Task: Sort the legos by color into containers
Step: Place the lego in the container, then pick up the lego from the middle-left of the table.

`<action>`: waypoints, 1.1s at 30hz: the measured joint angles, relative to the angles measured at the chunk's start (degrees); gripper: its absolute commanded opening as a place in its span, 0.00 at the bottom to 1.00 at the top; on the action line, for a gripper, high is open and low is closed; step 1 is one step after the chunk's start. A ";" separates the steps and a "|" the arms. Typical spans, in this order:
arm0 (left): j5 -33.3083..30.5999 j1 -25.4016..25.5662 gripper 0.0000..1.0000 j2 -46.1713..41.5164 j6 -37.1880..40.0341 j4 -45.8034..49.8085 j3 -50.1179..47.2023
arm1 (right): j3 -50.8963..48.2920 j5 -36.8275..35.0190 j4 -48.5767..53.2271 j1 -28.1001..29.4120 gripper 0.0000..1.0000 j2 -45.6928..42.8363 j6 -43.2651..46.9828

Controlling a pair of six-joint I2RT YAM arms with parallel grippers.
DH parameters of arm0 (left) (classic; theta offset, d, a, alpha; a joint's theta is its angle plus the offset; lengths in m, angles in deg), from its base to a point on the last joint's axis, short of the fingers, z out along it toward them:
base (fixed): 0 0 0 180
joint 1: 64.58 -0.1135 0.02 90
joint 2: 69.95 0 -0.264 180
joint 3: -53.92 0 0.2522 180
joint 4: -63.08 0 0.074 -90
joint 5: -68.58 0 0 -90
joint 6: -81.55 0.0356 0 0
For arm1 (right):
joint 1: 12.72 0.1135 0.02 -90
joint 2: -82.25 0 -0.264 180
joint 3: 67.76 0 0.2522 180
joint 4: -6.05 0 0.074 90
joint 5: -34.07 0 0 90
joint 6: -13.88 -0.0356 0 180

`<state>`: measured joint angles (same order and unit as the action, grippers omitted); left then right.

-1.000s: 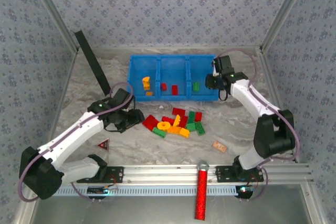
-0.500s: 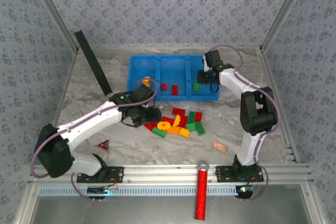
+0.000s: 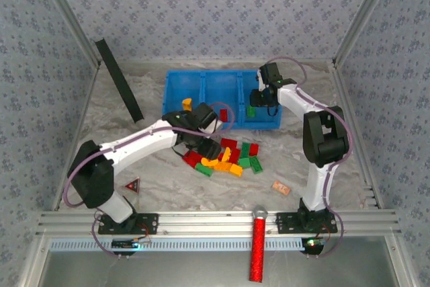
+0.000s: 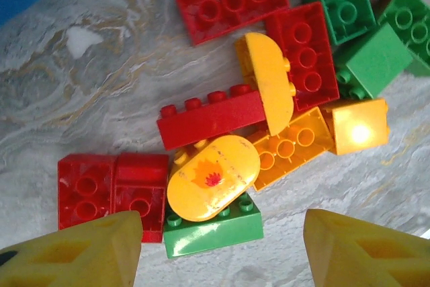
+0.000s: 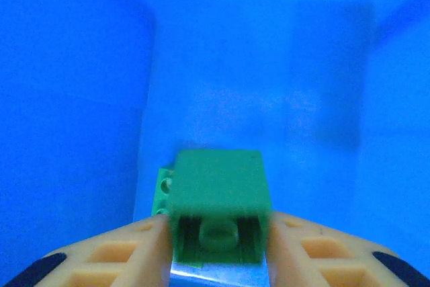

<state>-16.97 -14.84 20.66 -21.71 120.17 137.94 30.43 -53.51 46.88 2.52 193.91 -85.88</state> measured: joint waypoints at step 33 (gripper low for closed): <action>-3.87 2.95 0.59 10.78 19.47 -2.19 -2.08 | -7.23 2.93 6.21 2.58 0.56 -19.06 1.29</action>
<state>-20.84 -11.89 31.44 -2.24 117.99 135.86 23.19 -50.59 53.09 5.10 174.85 -84.59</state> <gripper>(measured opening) 0.592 0.559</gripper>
